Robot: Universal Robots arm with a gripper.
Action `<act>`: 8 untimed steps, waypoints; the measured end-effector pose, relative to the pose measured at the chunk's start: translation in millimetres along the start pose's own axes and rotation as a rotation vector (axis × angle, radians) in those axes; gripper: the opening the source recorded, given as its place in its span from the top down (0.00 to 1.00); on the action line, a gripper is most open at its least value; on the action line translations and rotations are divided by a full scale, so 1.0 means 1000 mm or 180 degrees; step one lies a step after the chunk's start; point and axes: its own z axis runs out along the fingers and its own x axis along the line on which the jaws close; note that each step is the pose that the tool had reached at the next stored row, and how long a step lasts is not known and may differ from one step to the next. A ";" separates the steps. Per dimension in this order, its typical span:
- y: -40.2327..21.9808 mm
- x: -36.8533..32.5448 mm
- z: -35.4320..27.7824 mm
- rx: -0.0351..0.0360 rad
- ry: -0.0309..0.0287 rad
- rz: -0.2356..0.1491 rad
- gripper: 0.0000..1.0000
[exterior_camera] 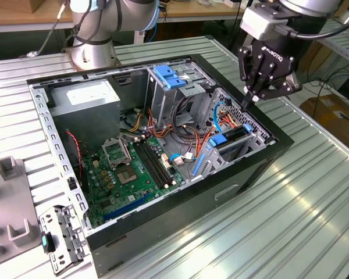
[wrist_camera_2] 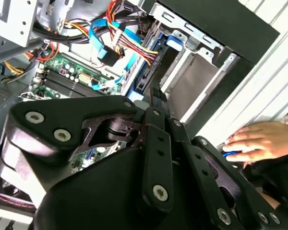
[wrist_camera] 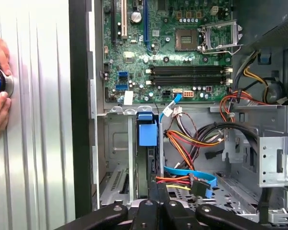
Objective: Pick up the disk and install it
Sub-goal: 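Insert the second disk wire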
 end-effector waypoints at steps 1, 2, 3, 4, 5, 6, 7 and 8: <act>0.0001 -0.0015 0.0000 0.0000 0.0001 0.0000 0.89; -0.0001 -0.0048 -0.0002 -0.0002 0.0023 0.0000 0.89; -0.0001 -0.0088 -0.0002 -0.0009 0.0054 -0.0001 0.89; -0.0001 -0.0123 0.0000 -0.0018 0.0077 -0.0002 0.89; -0.0004 -0.0181 0.0006 -0.0032 0.0112 -0.0003 0.89; -0.0008 -0.0215 0.0014 -0.0041 0.0127 -0.0004 0.89; -0.0013 -0.0263 0.0024 -0.0050 0.0145 -0.0004 0.89; -0.0022 -0.0332 0.0041 -0.0061 0.0167 -0.0005 0.89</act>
